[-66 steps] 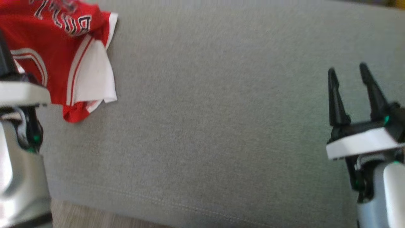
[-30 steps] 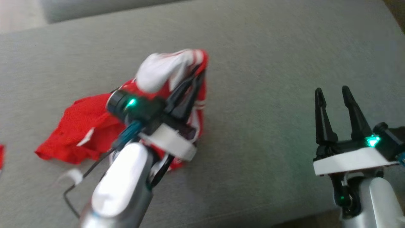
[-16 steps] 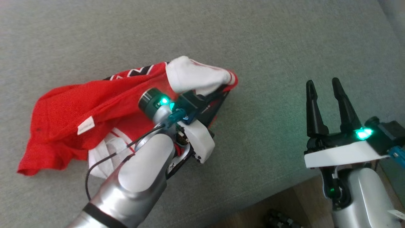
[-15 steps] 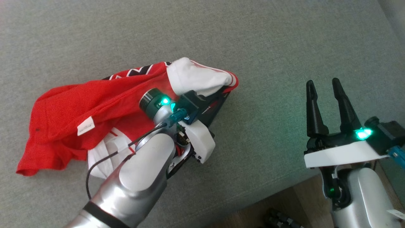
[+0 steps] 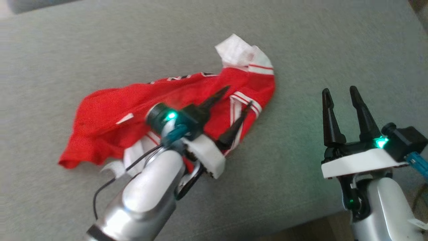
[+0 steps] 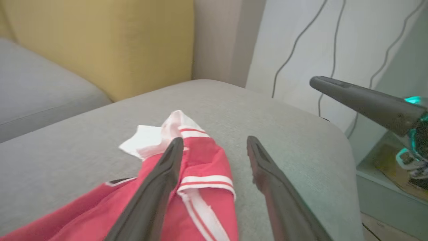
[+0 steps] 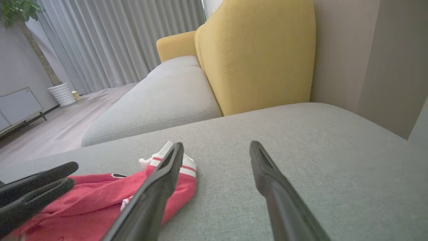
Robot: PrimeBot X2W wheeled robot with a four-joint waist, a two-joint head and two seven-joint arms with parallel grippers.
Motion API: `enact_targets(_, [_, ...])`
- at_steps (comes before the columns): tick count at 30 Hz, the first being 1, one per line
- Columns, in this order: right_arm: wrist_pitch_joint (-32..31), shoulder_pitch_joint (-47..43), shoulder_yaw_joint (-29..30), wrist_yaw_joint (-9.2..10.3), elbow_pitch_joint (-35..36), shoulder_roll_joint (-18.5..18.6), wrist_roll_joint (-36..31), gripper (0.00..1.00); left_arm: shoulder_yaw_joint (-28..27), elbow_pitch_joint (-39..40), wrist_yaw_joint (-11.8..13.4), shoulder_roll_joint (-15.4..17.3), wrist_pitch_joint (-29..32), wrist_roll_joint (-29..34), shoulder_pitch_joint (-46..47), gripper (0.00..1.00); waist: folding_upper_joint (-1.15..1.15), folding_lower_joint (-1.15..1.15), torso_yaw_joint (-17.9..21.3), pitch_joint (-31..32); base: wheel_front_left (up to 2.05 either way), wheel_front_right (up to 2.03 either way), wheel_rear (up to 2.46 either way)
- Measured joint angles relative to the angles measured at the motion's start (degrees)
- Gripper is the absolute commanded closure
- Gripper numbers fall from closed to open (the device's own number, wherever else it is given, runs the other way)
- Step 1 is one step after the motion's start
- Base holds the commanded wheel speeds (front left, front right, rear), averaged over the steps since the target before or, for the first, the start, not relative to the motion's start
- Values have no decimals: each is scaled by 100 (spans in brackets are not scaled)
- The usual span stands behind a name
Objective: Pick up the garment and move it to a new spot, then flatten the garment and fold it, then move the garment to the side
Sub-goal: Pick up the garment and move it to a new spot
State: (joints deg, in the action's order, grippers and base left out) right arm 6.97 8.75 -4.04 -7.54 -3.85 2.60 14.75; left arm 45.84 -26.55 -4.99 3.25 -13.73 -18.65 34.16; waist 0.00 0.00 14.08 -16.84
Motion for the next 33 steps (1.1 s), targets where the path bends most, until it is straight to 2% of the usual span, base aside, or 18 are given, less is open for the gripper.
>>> enact_targets(9, [-310, -234, 122, 0, 131, 2, -231, 0, -1016, 972, 968, 500, -56, -138, -931, 0, 0, 0, -654, 517, 0, 0, 0])
enact_targets(14, [-458, -377, 167, 0, 183, 2, -346, 0, -1724, 1443, 1392, 717, -57, -166, -1551, 0, 0, 0, -1060, 810, 0, 0, 0])
enact_targets(19, [-566, -435, 203, 0, 212, 2, -379, 0, -2251, 1688, 1567, 896, -57, -165, -2078, 0, 0, 0, -1315, 1024, 0, 0, 0])
enact_targets(22, [-604, -510, 213, 0, 209, 2, -412, 0, -2442, 1735, 1580, 967, -57, -165, -2383, 0, 0, 0, -1419, 1128, 0, 0, 0])
enact_targets(33, [-683, -761, 230, 0, 209, 2, -472, 0, -2597, 1828, 1507, 998, -57, -158, -2984, 0, 0, 0, -1470, 1454, 0, 0, 0])
